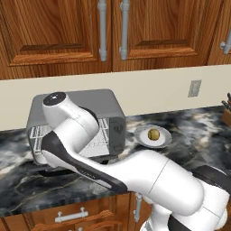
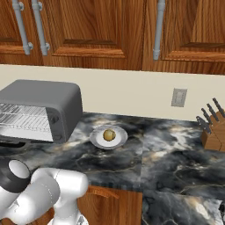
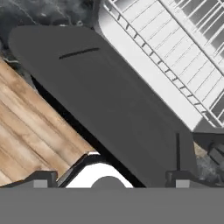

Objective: Open the toaster oven door. Place the bread on the bottom rack in the toaster oven and place the chicken drumstick on the top rack.

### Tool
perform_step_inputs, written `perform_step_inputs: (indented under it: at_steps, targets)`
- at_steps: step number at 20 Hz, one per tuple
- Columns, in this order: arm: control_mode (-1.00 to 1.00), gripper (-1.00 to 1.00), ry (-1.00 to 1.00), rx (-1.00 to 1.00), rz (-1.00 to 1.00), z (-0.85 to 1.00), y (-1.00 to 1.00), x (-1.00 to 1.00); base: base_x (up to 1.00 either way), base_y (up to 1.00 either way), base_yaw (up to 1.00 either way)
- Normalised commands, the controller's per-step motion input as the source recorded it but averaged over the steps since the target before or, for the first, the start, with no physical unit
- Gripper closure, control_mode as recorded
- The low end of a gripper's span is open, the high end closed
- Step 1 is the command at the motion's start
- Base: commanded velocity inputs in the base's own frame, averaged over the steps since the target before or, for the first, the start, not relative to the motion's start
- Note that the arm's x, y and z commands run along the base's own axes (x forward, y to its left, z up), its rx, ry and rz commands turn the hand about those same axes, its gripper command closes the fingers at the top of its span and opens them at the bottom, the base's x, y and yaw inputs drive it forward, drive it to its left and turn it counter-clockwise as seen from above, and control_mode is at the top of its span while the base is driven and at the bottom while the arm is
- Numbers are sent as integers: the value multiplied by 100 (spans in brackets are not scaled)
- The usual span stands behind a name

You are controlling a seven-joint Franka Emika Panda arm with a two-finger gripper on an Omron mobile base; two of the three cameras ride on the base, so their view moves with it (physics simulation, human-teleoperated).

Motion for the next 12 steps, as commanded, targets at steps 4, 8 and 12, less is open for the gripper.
perform_step_inputs:
  at_steps: [4, 8, 12]
  targets:
    - [-100, -100, -4, 2, -53, -8, 0, 37, 0, 0, 0]
    - [-100, -100, 0, 6, -46, -29, 0, 39, 0, 0, 0]
    - [-100, -100, 0, 12, -29, -46, 0, 24, 0, 0, 0]
